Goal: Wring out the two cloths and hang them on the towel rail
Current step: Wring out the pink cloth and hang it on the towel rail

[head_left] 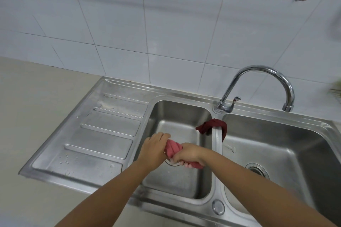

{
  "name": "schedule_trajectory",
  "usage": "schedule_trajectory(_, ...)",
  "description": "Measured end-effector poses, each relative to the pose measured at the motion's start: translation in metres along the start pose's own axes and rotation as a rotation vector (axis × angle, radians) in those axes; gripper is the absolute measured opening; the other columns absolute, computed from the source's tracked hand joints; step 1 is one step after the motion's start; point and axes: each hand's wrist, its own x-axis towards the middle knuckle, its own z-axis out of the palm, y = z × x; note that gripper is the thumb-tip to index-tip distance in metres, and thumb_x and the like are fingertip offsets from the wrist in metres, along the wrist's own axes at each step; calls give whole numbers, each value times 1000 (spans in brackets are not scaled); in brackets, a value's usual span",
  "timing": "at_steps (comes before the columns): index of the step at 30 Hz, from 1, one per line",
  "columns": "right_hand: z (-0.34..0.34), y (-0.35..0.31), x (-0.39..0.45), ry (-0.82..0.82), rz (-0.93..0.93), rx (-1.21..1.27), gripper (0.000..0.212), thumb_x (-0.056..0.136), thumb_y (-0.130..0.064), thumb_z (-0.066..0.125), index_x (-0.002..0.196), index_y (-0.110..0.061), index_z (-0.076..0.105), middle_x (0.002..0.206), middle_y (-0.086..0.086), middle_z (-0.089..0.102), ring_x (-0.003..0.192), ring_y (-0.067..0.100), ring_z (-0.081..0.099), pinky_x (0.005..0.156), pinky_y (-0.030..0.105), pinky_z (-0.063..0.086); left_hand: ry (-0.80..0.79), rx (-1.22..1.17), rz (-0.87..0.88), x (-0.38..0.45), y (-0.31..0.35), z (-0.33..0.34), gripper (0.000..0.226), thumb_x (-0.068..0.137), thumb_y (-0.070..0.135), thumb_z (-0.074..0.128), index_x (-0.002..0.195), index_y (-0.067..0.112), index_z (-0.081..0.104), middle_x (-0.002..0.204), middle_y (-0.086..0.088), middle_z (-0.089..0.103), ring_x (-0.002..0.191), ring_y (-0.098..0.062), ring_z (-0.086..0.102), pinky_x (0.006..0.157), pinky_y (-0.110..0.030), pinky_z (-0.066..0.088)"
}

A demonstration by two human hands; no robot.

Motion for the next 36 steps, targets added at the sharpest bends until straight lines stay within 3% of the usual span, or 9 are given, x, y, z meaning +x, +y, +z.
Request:
schedule_trajectory(4,-13,-1,-11,-195,125,276,21,77,-27,76,88,-14,65,63,-2,62,50,7,56,48,17,51,268,8,68,-22,5,1,60,66,28,82,118,18,53,117,-2,61,104,-20,60,88,-35,50)
schedule_trajectory(8,-17,-3,-22,-408,158,492,15,79,-27,74,79,-14,67,64,-2,63,53,7,59,52,17,55,339,84,187,-35,13,6,58,82,39,66,130,18,43,127,-2,58,119,-21,55,104,-48,43)
schedule_trajectory(11,-12,-2,-27,-541,133,539,16,82,-30,69,75,-17,62,61,-5,58,49,4,53,44,13,48,359,51,199,-33,19,2,62,75,36,75,125,15,44,119,-4,62,115,-20,57,105,-56,40)
schedule_trajectory(14,-7,1,-31,-651,108,595,19,91,-29,57,76,-18,54,56,-7,52,41,1,45,34,10,37,238,-149,206,-29,25,-10,33,82,23,69,108,15,52,97,-1,64,86,-18,62,83,-44,56)
schedule_trajectory(17,-5,2,-37,-678,121,574,26,96,-26,49,71,-19,49,50,-8,47,34,0,37,29,9,29,42,-156,191,-21,23,-20,11,92,33,51,87,23,47,79,9,49,66,-10,46,59,-31,49)
schedule_trajectory(22,1,-2,-39,-449,143,184,38,89,-25,57,56,-21,39,43,-10,37,33,2,26,31,13,19,-87,95,292,-12,19,-28,12,88,26,57,83,22,48,72,8,51,59,-11,46,54,-31,50)
schedule_trajectory(27,15,-7,-37,61,-16,-154,27,66,-19,65,51,-22,43,46,-6,42,41,11,35,43,22,27,-249,216,265,2,20,-34,16,85,25,53,92,11,60,76,-6,67,64,-23,62,61,-33,54)
schedule_trajectory(32,20,-2,-29,363,-117,-794,18,80,-27,51,65,-18,53,63,-4,53,57,17,53,51,25,38,-457,229,175,9,38,-39,14,82,21,51,72,14,58,71,-6,64,59,-23,50,57,-28,41)
schedule_trajectory(36,31,8,-19,448,-180,-1069,22,88,-18,43,83,-13,63,85,8,67,76,29,65,61,33,51,-738,69,28,8,46,-35,15,87,22,51,73,17,56,74,0,58,76,-28,57,64,-29,42)
